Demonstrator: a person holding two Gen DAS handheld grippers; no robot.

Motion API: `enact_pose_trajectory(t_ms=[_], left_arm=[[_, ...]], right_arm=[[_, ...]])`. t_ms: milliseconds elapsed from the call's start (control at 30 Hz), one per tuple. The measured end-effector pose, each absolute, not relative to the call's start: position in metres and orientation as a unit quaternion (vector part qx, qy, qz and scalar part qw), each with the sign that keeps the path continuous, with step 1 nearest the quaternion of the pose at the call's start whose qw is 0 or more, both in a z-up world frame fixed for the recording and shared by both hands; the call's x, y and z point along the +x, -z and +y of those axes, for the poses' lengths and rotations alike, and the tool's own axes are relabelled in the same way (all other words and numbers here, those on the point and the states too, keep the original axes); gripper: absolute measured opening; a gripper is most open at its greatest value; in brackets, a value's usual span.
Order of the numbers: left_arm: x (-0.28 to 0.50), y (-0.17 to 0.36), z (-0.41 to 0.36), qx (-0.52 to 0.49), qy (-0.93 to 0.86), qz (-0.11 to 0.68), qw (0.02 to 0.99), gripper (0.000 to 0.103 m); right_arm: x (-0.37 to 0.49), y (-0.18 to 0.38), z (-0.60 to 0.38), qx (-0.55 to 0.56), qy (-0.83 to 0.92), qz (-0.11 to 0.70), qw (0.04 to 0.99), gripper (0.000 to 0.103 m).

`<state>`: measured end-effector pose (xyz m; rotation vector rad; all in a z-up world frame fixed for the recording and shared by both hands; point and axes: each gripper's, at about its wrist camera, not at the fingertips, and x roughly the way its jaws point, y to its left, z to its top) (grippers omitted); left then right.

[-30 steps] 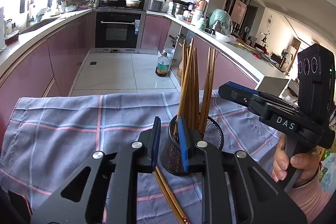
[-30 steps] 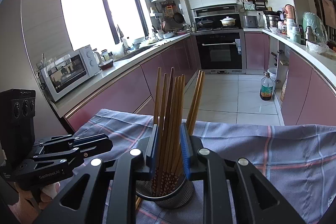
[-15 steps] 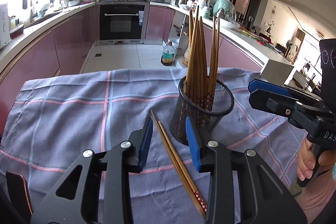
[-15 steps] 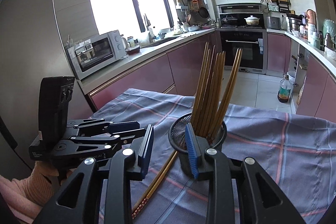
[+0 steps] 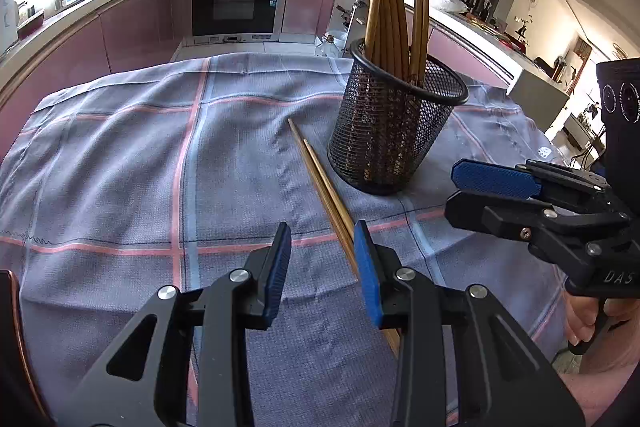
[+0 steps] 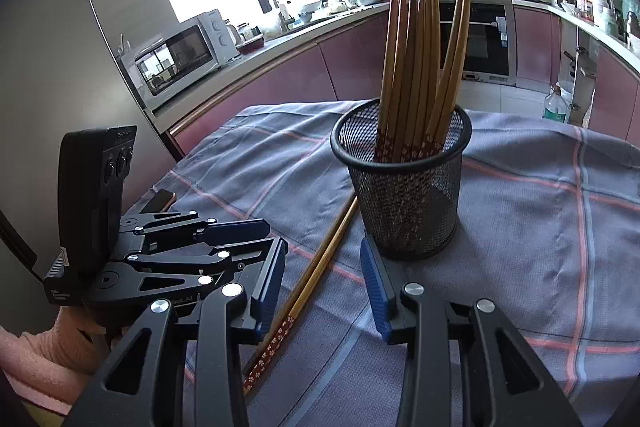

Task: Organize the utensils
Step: 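Move both open grippers back down to the last chopsticks, then grasp a chopstick with the left gripper while the right gripper grasps another chopstick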

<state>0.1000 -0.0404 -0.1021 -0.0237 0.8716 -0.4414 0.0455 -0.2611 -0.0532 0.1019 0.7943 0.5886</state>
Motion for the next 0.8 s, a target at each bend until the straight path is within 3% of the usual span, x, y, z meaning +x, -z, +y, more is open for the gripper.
enact_pose_trajectory(t_ms=[600, 800], left_arm=[[0.100, 0.126, -0.059, 0.017, 0.223, 0.448, 0.865, 0.032], [0.095, 0.127, -0.059, 0.018, 0.236, 0.453, 0.860, 0.016]], right_arm=[[0.046, 0.079, -0.258, 0.055, -0.279, 0.416, 0.864, 0.037], [0.048, 0.084, -0.256, 0.056, -0.280, 0.423, 0.860, 0.037]])
